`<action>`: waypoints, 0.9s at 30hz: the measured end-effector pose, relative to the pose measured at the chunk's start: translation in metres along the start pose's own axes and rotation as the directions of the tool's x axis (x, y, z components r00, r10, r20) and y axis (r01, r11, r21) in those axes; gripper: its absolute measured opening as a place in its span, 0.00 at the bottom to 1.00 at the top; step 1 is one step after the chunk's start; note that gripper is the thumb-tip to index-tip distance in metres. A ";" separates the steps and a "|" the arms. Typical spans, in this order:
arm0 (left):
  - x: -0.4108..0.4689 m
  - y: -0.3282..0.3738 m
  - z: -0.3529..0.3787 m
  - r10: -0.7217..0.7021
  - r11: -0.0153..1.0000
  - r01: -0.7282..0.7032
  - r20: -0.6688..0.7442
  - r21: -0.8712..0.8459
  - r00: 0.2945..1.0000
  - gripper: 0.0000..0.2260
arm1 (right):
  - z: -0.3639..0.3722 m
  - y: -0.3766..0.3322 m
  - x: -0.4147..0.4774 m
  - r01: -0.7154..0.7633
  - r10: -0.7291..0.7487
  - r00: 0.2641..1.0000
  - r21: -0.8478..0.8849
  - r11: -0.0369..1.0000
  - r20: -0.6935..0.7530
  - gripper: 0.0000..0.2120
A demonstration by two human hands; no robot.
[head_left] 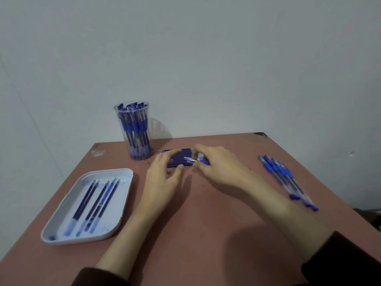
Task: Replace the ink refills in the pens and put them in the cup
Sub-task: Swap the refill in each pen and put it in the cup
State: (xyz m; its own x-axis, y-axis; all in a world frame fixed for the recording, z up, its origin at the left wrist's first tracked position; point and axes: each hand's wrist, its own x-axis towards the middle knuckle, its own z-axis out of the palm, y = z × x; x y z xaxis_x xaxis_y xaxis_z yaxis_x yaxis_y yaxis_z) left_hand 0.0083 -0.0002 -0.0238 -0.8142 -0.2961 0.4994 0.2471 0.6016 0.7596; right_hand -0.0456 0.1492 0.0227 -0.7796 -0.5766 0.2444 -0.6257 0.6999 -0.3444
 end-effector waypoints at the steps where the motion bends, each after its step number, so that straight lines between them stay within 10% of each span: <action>1: 0.000 -0.002 -0.004 0.003 1.000 -0.003 -0.005 -0.005 1.000 0.15 | 0.006 -0.005 0.003 0.023 -0.022 0.999 0.032 0.999 -0.034 0.03; 27: 0.002 -0.018 -0.012 -0.121 0.992 0.120 -0.032 -0.048 0.992 0.10 | 0.041 0.002 0.011 -0.001 0.009 0.994 0.075 0.997 -0.105 0.11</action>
State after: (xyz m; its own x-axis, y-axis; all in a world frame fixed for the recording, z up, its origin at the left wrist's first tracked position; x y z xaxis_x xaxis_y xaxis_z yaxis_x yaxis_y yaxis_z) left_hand 0.0085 -0.0205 -0.0310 -0.8208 -0.3905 0.4168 0.1727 0.5258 0.8329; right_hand -0.0546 0.1267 -0.0129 -0.7837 -0.5229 0.3352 -0.6210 0.6669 -0.4119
